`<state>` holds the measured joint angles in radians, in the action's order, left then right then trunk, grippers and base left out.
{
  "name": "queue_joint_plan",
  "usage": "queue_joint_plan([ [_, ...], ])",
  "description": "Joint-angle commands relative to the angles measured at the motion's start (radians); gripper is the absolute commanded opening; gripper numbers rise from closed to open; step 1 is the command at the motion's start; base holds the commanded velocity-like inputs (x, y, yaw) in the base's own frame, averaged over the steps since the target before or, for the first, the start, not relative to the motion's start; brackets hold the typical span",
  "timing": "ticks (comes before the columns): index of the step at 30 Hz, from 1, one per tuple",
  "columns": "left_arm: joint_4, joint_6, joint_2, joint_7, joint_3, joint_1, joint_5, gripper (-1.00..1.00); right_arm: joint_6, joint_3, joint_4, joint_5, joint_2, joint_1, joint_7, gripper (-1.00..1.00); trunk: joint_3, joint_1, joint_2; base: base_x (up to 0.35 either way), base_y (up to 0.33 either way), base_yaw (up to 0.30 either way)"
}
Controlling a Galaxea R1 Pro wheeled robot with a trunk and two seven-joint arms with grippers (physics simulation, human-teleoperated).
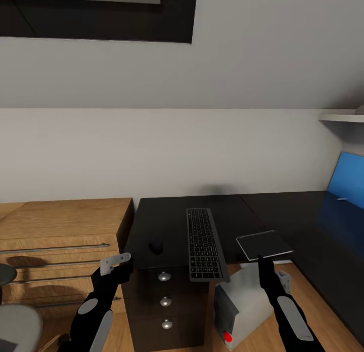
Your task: In the bedroom, organize the workspace by keeping the computer under the desk, ensuring the monitor is on the desk, placing the keyboard on the desk next to the monitor, placing the mouse on the desk next to the keyboard, moving the folder from the swivel chair onto the desk next to the mouse, stacking the notebook on top of the folder with the pen on top of the notebook, and positioning the swivel chair next to the desk.
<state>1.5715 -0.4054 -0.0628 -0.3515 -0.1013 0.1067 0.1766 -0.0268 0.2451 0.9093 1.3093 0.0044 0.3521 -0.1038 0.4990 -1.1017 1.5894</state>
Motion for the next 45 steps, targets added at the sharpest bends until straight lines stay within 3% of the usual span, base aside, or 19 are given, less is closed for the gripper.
queue_joint_plan([
  [1,0.001,-0.003,0.000,-0.009,-0.002,0.001,0.011,1.00,-0.003,0.002,-0.001,0.012,0.001,0.001,-0.007,-1.00,0.001,0.000,0.001,0.000,0.000,0.000],
  [13,0.002,-0.003,0.000,-0.009,-0.002,0.001,0.011,1.00,-0.011,0.003,-0.001,0.095,0.011,0.001,0.029,-1.00,0.001,0.000,0.001,0.000,0.000,0.000],
  [18,0.002,-0.003,0.000,-0.009,-0.002,0.001,0.011,1.00,-0.013,0.003,-0.002,0.098,0.011,0.001,0.034,-1.00,0.001,0.000,0.001,0.000,0.000,0.000],
  [23,0.002,-0.004,0.000,-0.009,-0.002,0.001,0.011,1.00,-0.013,0.002,-0.001,0.099,0.011,0.001,0.040,-1.00,0.017,-0.019,0.036,0.000,0.000,0.000],
  [45,-0.002,-0.004,0.003,-0.009,0.001,0.001,0.011,1.00,-0.013,-0.001,-0.004,0.099,0.011,0.001,0.061,-1.00,0.017,-0.019,0.036,-0.006,0.058,0.000],
])
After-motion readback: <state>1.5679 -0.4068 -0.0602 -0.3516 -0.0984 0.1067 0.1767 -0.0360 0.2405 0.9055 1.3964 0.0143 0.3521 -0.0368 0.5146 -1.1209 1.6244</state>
